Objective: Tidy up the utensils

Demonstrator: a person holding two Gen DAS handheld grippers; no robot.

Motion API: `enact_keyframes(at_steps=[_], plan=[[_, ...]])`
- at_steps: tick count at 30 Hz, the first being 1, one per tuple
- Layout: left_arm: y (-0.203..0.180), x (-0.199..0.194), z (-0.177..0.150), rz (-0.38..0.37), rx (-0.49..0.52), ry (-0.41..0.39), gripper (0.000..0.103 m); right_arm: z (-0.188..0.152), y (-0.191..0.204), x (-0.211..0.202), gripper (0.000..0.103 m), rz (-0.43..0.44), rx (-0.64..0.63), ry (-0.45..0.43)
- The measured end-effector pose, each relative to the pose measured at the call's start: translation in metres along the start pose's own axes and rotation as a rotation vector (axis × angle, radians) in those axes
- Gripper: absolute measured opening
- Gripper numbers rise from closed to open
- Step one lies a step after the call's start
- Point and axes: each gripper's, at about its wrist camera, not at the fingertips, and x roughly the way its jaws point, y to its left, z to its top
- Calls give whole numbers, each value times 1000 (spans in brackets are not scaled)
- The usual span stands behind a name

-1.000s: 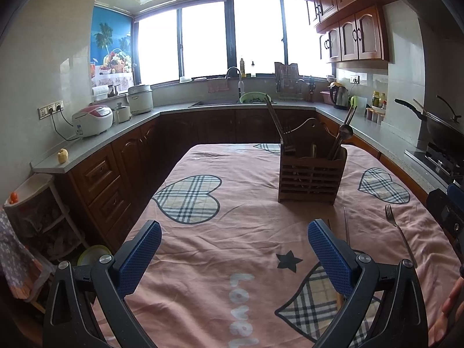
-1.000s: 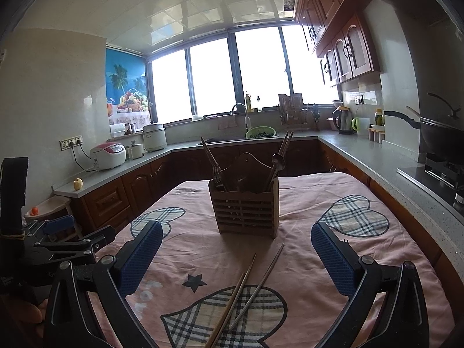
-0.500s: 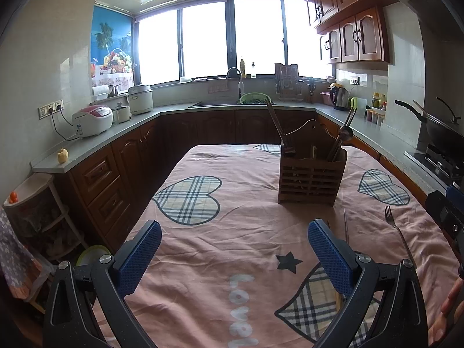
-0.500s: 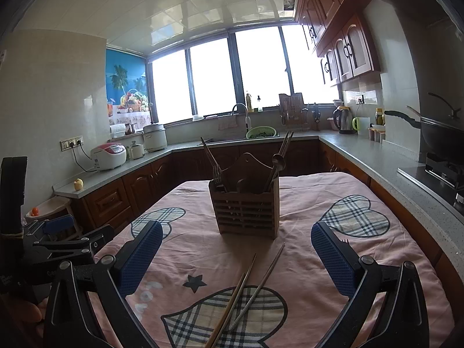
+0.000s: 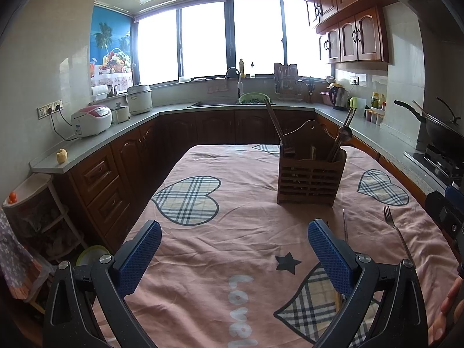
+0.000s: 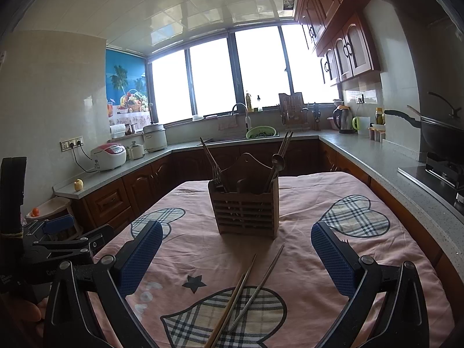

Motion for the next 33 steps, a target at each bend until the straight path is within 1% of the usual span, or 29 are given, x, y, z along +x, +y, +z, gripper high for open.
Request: enact_keyframes(at_steps=[15, 26, 33], plan=[[-1, 2, 2, -4, -1, 2, 102, 1, 1, 1, 103, 6, 2, 4], [0, 6, 1, -11, -11, 9, 102, -2, -6, 6, 103, 1, 4, 15], [0, 6, -3, -38, -17, 1, 102, -2, -7, 9, 103, -2, 4, 20]])
